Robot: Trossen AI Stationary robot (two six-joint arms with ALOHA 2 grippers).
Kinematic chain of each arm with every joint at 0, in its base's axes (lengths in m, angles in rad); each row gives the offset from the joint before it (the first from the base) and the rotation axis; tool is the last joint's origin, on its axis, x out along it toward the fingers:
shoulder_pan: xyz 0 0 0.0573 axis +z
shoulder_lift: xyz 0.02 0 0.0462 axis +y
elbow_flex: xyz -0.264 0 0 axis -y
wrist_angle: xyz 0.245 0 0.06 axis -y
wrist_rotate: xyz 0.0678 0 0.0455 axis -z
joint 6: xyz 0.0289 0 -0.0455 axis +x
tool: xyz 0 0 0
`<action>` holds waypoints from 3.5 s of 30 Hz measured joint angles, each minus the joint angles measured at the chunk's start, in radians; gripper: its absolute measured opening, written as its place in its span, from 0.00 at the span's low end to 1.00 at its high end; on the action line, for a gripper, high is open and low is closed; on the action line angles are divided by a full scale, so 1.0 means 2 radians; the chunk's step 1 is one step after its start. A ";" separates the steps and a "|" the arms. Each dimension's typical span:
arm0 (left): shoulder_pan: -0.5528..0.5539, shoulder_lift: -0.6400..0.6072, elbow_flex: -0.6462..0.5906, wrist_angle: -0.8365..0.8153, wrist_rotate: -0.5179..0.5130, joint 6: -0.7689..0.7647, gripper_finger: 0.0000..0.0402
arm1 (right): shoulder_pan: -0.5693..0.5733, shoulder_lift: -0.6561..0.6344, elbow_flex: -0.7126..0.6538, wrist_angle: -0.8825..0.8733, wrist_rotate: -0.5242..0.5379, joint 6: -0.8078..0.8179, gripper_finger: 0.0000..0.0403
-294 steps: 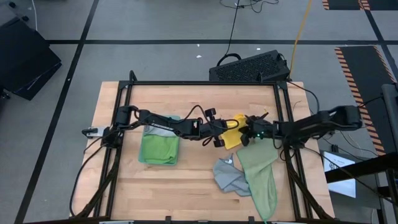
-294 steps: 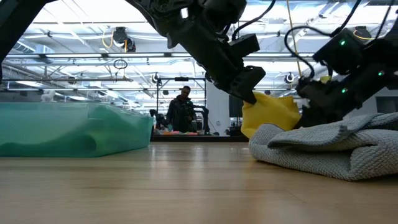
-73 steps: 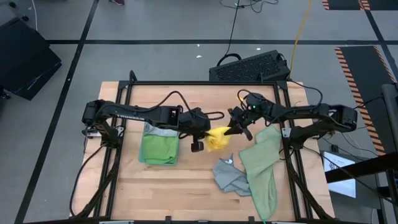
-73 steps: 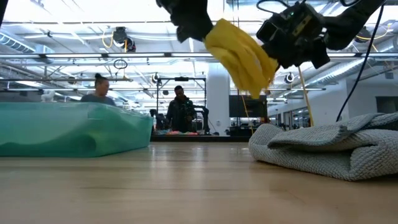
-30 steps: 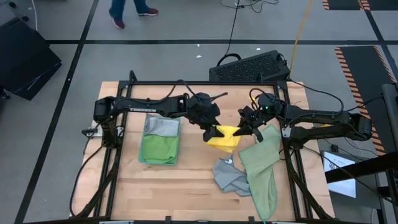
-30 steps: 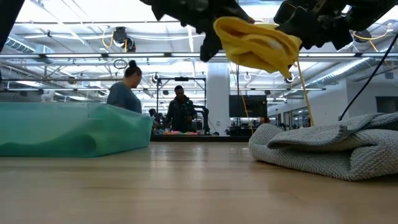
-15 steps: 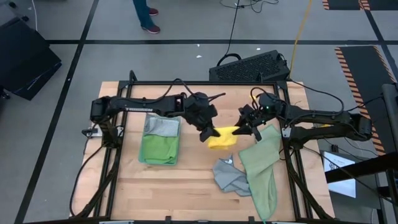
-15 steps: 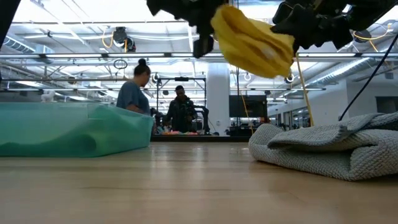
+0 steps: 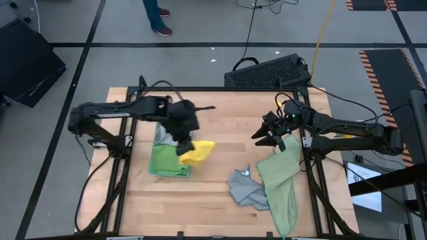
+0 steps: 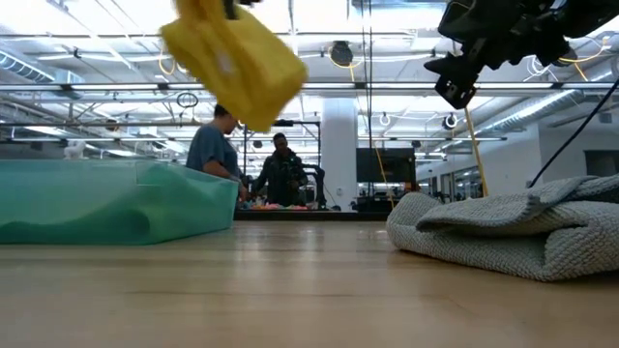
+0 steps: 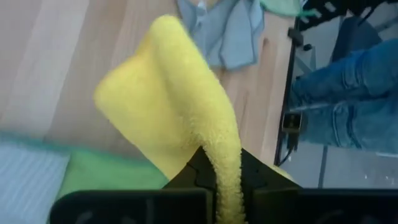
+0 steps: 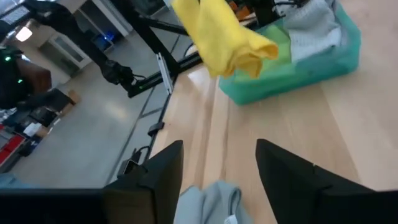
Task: Fold microfiber towels
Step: Put the yellow microfiber cloth into the green bin
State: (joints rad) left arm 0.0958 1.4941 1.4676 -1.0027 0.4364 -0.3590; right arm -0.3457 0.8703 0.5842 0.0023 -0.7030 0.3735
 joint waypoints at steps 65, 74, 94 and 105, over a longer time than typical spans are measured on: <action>-0.006 -0.193 -0.344 0.096 -0.170 0.030 0.20 | 0.004 -0.005 0.000 -0.016 0.167 0.109 0.44; -0.023 -0.126 -0.448 0.289 -0.206 0.007 0.02 | 0.014 -0.005 0.000 -0.015 0.166 0.119 0.33; -0.045 -0.144 -0.337 0.093 -0.194 -0.187 0.06 | 0.013 -0.005 0.000 -0.018 0.166 0.108 0.28; -0.057 -0.092 -0.396 0.074 -0.202 -0.309 0.01 | 0.013 -0.005 0.000 -0.018 0.166 0.098 0.28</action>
State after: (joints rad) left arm -0.0174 1.3101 0.6753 -0.8542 0.0315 -0.9763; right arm -0.3187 0.8602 0.5835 -0.0345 -0.3700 0.5689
